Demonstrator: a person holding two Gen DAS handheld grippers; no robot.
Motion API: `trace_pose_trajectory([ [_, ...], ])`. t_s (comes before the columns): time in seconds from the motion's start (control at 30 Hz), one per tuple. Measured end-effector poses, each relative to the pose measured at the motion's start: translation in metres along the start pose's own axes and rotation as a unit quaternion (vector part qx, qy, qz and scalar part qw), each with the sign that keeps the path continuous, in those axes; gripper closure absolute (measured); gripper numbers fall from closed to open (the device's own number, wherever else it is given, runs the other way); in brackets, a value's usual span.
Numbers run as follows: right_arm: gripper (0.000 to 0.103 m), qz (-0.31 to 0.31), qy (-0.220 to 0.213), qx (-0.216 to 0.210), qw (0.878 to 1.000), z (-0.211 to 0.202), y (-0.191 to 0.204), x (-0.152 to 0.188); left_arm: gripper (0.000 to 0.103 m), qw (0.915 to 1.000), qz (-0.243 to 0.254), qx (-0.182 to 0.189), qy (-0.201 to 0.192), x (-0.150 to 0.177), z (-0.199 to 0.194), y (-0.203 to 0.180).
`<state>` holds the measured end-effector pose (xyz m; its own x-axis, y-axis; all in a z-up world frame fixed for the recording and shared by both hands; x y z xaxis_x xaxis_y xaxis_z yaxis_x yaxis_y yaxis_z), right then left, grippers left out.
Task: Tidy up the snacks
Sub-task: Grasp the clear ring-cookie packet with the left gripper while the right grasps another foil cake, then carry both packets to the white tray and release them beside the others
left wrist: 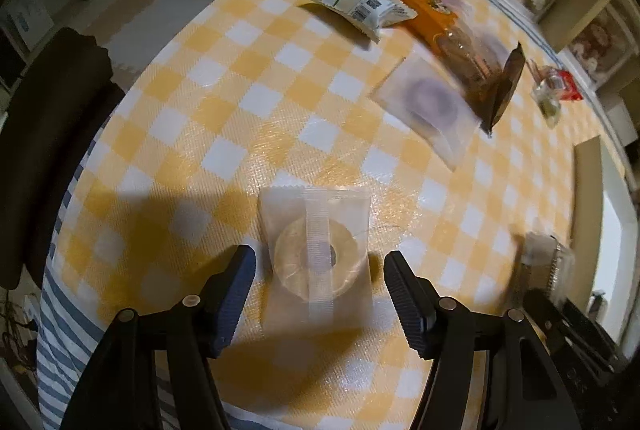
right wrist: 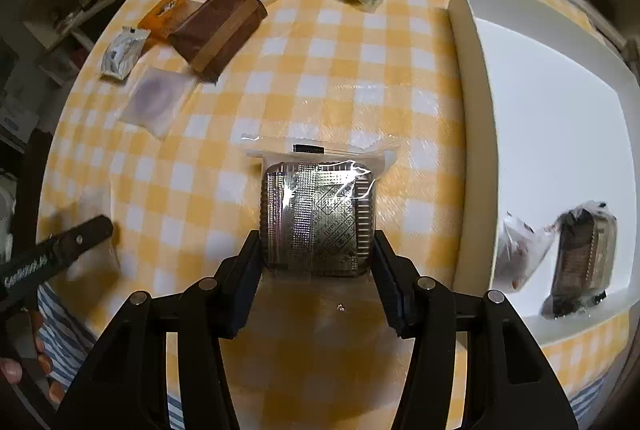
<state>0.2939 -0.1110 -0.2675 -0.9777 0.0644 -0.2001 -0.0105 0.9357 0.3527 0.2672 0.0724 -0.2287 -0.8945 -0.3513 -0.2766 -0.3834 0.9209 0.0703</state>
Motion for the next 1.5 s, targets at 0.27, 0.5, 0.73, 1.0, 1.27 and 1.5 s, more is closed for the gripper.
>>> trace_pose_trajectory([
  [0.27,0.05,-0.012,-0.014,0.009,1.0,-0.01,0.005,0.007,0.058,0.9996,0.018,-0.002,-0.022,0.006,-0.004,-0.008],
  [0.5,0.05,-0.025,-0.049,0.007,0.998,-0.037,0.007,-0.001,0.059,0.9966,0.024,0.057,-0.055,-0.004,-0.037,-0.011],
  [0.73,0.05,-0.037,-0.097,-0.001,0.995,-0.081,-0.001,-0.017,0.059,0.9871,0.046,0.114,-0.102,-0.009,-0.088,-0.021],
  [1.0,0.05,-0.035,-0.151,0.006,0.988,-0.143,-0.029,-0.031,0.059,0.9717,0.083,0.158,-0.155,0.003,-0.149,-0.036],
  [1.27,0.05,-0.021,-0.187,0.016,0.982,-0.194,-0.076,-0.026,0.059,0.9564,0.121,0.195,-0.181,0.025,-0.191,-0.075],
  [1.5,0.05,-0.001,-0.194,0.033,0.98,-0.216,-0.128,-0.009,0.059,0.9466,0.155,0.222,-0.175,0.045,-0.205,-0.134],
])
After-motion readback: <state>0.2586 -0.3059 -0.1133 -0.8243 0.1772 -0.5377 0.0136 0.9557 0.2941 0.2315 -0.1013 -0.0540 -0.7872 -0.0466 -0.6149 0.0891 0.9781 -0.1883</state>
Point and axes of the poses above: each gripper's, at about its wrist camera, not at the fingertips, and z roughly the way its jaws point, y to its left, x to its underside, the point moved 9 cm from there along z, roughly the way its jaws point, and after that the axes turned 12 degrees about -x, right-handed, at the moved point
